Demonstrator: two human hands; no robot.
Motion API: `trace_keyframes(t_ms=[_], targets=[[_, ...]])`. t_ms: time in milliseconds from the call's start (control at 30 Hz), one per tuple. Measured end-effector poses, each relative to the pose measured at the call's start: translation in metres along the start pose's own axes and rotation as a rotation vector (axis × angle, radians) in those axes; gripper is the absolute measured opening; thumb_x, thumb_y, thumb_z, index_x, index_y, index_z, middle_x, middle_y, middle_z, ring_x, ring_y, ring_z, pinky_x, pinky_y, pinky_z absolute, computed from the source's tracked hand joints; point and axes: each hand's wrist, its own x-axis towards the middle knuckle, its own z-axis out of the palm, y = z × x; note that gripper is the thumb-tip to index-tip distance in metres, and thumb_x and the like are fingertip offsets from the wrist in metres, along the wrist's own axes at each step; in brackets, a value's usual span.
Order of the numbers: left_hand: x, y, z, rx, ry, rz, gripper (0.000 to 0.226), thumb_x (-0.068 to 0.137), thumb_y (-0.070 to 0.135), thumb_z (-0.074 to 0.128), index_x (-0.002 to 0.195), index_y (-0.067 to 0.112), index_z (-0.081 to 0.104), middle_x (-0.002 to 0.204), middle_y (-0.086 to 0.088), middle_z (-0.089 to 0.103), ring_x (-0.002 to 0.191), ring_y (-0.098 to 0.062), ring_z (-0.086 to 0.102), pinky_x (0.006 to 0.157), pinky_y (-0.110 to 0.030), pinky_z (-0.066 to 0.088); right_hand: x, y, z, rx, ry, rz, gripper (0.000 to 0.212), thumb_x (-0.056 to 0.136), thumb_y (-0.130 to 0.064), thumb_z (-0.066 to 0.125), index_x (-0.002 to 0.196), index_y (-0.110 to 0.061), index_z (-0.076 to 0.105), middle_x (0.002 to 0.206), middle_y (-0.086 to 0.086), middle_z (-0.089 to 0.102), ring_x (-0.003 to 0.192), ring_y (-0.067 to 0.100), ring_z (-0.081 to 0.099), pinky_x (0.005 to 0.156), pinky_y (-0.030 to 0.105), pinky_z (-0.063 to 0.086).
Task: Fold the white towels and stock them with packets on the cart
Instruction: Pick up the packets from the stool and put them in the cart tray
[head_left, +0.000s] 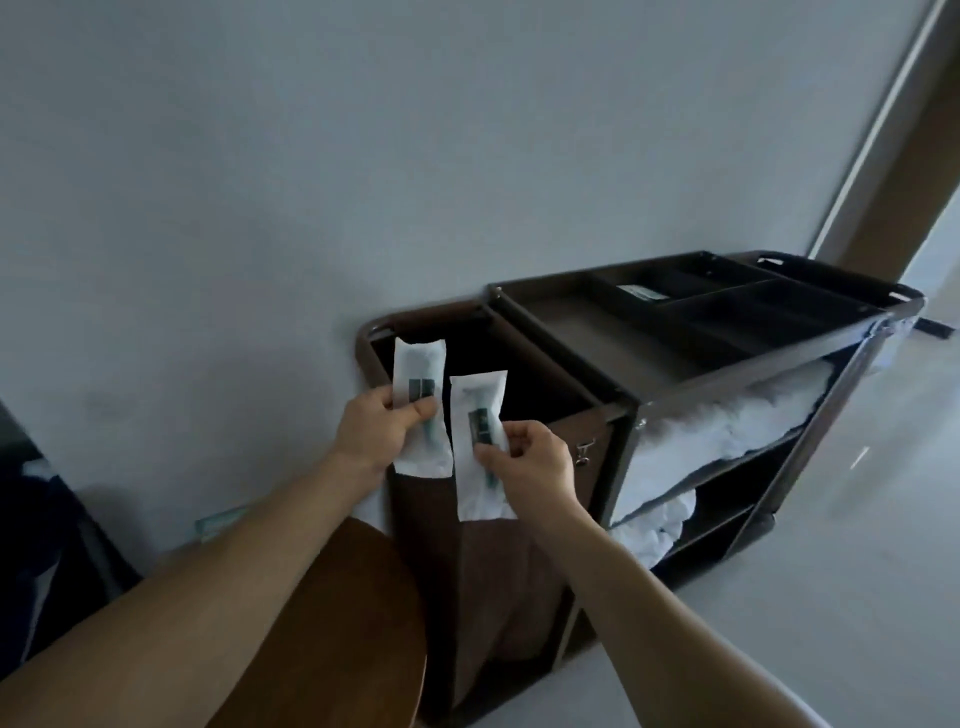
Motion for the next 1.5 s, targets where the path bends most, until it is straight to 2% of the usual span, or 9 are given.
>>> trace_keyframes(t_ms=[133, 300, 500, 600, 733, 933, 1067, 1233, 1500], targets=[[-0.018, 0.018, 0.08, -0.02, -0.111, -0.007, 0.006, 0.09, 0.019, 0.07, 0.093, 0.013, 0.069, 0.099, -0.006, 0.07, 0.093, -0.021, 0.067, 0.073, -0.032, 0.054, 0.003, 0.017, -0.083, 0.047, 0.108, 0.055, 0.022, 0.08, -0.022, 0.081, 0.094, -0.024, 0.064, 0.088, -0.006, 0.071, 0.081, 0.012, 0.069, 0.077, 0.034, 0.06], [-0.022, 0.032, 0.173, -0.03, -0.244, -0.061, 0.013, 0.09, 0.016, 0.07, 0.1, 0.008, 0.069, 0.105, -0.011, 0.069, 0.1, -0.029, 0.065, 0.093, -0.048, 0.054, 0.014, 0.037, -0.178, 0.075, 0.248, 0.104, 0.024, 0.077, -0.024, 0.082, 0.096, -0.025, 0.067, 0.083, -0.007, 0.073, 0.078, 0.013, 0.07, 0.075, 0.035, 0.06], [0.007, 0.041, 0.276, -0.102, -0.414, -0.197, 0.025, 0.091, 0.005, 0.063, 0.112, -0.008, 0.065, 0.109, -0.024, 0.069, 0.093, -0.034, 0.065, 0.09, -0.056, 0.054, 0.045, 0.062, -0.256, 0.101, 0.354, 0.168, 0.022, 0.078, -0.023, 0.082, 0.093, -0.023, 0.067, 0.083, -0.004, 0.072, 0.075, 0.014, 0.071, 0.07, 0.032, 0.061], [0.03, 0.048, 0.334, -0.096, -0.5, -0.172, 0.017, 0.092, 0.0, 0.06, 0.107, -0.005, 0.067, 0.101, -0.022, 0.068, 0.087, -0.032, 0.065, 0.082, -0.05, 0.057, 0.071, 0.073, -0.301, 0.09, 0.429, 0.193, 0.021, 0.078, -0.023, 0.083, 0.092, -0.021, 0.068, 0.083, -0.002, 0.073, 0.075, 0.015, 0.071, 0.07, 0.033, 0.061], [0.062, 0.065, 0.413, -0.12, -0.593, -0.158, 0.015, 0.085, 0.005, 0.07, 0.1, 0.003, 0.071, 0.101, -0.02, 0.072, 0.091, -0.037, 0.069, 0.086, -0.061, 0.055, 0.114, 0.078, -0.366, 0.057, 0.516, 0.208, 0.02, 0.077, -0.019, 0.083, 0.089, -0.021, 0.067, 0.084, -0.001, 0.073, 0.076, 0.017, 0.071, 0.07, 0.034, 0.061], [0.099, 0.091, 0.523, -0.15, -0.679, -0.171, 0.018, 0.085, 0.002, 0.071, 0.104, 0.001, 0.069, 0.098, -0.02, 0.074, 0.094, -0.04, 0.07, 0.083, -0.06, 0.056, 0.172, 0.085, -0.452, 0.063, 0.607, 0.19, 0.026, 0.078, -0.016, 0.083, 0.098, -0.016, 0.067, 0.089, 0.001, 0.072, 0.073, 0.014, 0.069, 0.06, 0.027, 0.057], [0.116, 0.095, 0.589, -0.128, -0.677, -0.189, 0.018, 0.086, 0.001, 0.07, 0.104, -0.002, 0.069, 0.102, -0.023, 0.072, 0.089, -0.036, 0.07, 0.086, -0.058, 0.056, 0.204, 0.107, -0.505, 0.078, 0.635, 0.206, 0.029, 0.077, -0.014, 0.083, 0.102, -0.012, 0.069, 0.087, 0.004, 0.073, 0.066, 0.015, 0.068, 0.051, 0.027, 0.055], [0.13, 0.103, 0.672, -0.15, -0.632, -0.2, 0.017, 0.087, -0.001, 0.068, 0.104, -0.004, 0.067, 0.106, -0.026, 0.07, 0.098, -0.04, 0.068, 0.088, -0.06, 0.055, 0.254, 0.13, -0.585, 0.094, 0.587, 0.172, 0.028, 0.078, -0.013, 0.082, 0.102, -0.013, 0.067, 0.09, 0.005, 0.072, 0.065, 0.012, 0.069, 0.046, 0.02, 0.051], [0.172, 0.137, 0.74, -0.184, -0.396, -0.165, 0.018, 0.088, -0.001, 0.067, 0.106, -0.002, 0.067, 0.102, -0.019, 0.071, 0.086, -0.03, 0.067, 0.077, -0.044, 0.056, 0.367, 0.125, -0.663, -0.001, 0.357, 0.096, 0.025, 0.077, -0.019, 0.084, 0.092, -0.023, 0.065, 0.086, -0.002, 0.073, 0.071, 0.012, 0.071, 0.061, 0.025, 0.058]])
